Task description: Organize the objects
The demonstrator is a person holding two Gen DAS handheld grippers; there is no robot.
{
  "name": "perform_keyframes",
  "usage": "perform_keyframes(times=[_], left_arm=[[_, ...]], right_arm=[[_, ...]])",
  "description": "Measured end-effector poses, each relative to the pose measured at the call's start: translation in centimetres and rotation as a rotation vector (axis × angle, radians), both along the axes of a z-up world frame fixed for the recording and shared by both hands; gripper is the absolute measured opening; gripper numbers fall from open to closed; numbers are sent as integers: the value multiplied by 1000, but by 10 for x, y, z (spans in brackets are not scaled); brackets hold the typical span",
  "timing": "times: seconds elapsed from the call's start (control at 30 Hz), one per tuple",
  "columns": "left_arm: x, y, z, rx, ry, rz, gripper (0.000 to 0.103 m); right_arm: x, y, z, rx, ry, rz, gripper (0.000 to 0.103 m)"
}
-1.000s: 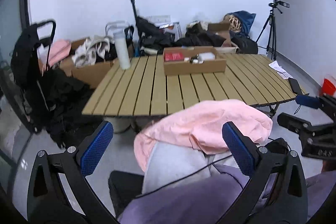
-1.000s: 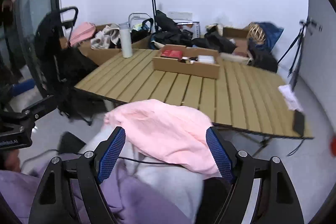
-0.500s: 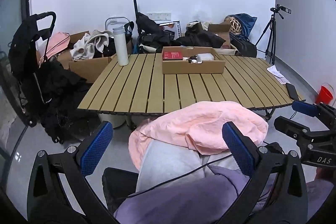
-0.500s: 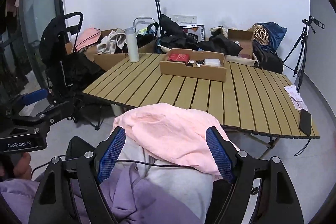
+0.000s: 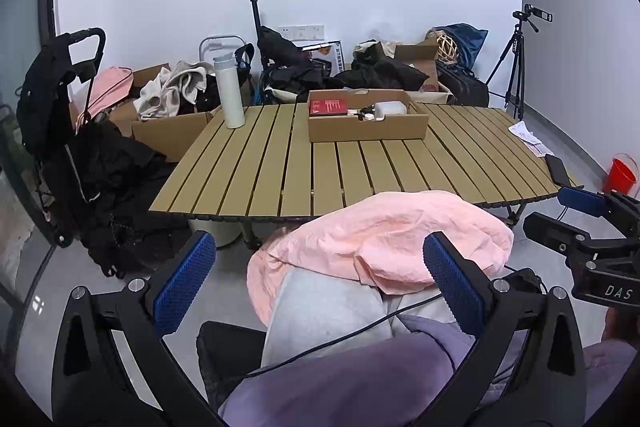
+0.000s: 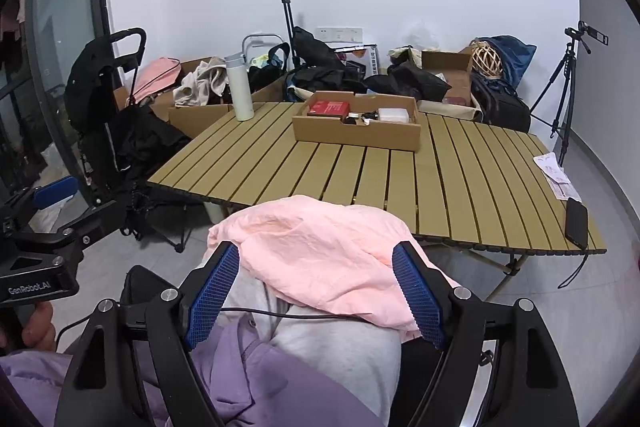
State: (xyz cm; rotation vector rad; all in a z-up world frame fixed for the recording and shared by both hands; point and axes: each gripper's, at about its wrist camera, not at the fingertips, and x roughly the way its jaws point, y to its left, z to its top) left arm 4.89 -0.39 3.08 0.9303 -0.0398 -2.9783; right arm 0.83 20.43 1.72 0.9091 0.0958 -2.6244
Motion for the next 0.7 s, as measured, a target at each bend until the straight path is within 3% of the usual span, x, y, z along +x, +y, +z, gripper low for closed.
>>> perform_keyframes(times=[0.7], left_arm=[[1, 0, 2, -8, 11, -3, 103]], right_arm=[[1, 0, 1, -20, -6, 19, 82]])
